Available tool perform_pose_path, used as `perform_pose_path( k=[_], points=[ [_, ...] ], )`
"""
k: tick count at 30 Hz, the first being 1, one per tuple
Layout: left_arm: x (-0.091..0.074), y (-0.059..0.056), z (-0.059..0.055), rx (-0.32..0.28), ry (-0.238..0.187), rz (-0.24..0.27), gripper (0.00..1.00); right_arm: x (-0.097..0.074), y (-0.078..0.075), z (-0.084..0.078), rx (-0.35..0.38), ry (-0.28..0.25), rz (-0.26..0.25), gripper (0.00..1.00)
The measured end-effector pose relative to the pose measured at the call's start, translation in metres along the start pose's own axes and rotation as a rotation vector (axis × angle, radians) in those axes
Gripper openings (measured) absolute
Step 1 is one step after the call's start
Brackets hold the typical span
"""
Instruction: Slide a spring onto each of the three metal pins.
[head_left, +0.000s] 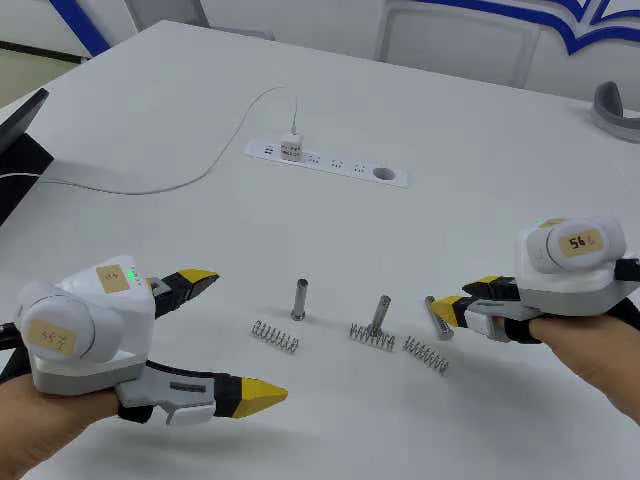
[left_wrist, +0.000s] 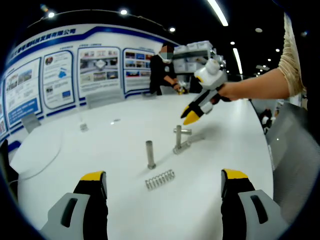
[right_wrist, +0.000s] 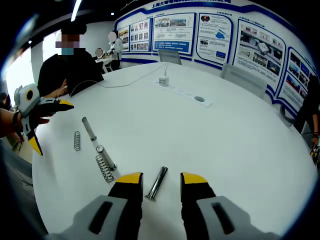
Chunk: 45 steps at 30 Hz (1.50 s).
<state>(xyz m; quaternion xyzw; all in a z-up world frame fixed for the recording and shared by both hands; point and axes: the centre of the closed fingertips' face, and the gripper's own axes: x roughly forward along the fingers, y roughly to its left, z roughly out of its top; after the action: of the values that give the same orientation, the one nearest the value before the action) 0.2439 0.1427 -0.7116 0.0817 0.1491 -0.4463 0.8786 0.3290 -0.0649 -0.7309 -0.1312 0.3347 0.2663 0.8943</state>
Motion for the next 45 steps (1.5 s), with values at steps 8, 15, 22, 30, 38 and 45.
perform_pose_path(
  k=[8, 15, 22, 30, 38, 45],
  points=[
    [0.000, -0.001, 0.000, 0.001, 0.003, -0.003, 0.95, 0.015, 0.000, -0.003, 0.017, 0.064, -0.017, 0.25],
    [0.000, -0.002, 0.000, 0.004, 0.003, -0.004, 0.95, 0.023, 0.001, -0.006, 0.038, 0.099, -0.029, 0.21],
    [-0.002, -0.002, 0.000, 0.001, 0.004, -0.001, 0.95, 0.029, 0.001, -0.009, 0.064, 0.127, -0.037, 0.17],
    [-0.002, -0.003, -0.001, -0.001, 0.005, -0.001, 0.95, 0.033, 0.002, -0.009, 0.086, 0.146, -0.034, 0.15],
    [-0.003, -0.002, -0.002, -0.002, 0.005, 0.003, 0.94, 0.036, 0.000, -0.010, 0.115, 0.169, -0.041, 0.12],
    [-0.004, -0.001, -0.003, -0.003, 0.008, 0.004, 0.93, 0.038, -0.001, -0.013, 0.123, 0.182, -0.038, 0.11]
  ],
)
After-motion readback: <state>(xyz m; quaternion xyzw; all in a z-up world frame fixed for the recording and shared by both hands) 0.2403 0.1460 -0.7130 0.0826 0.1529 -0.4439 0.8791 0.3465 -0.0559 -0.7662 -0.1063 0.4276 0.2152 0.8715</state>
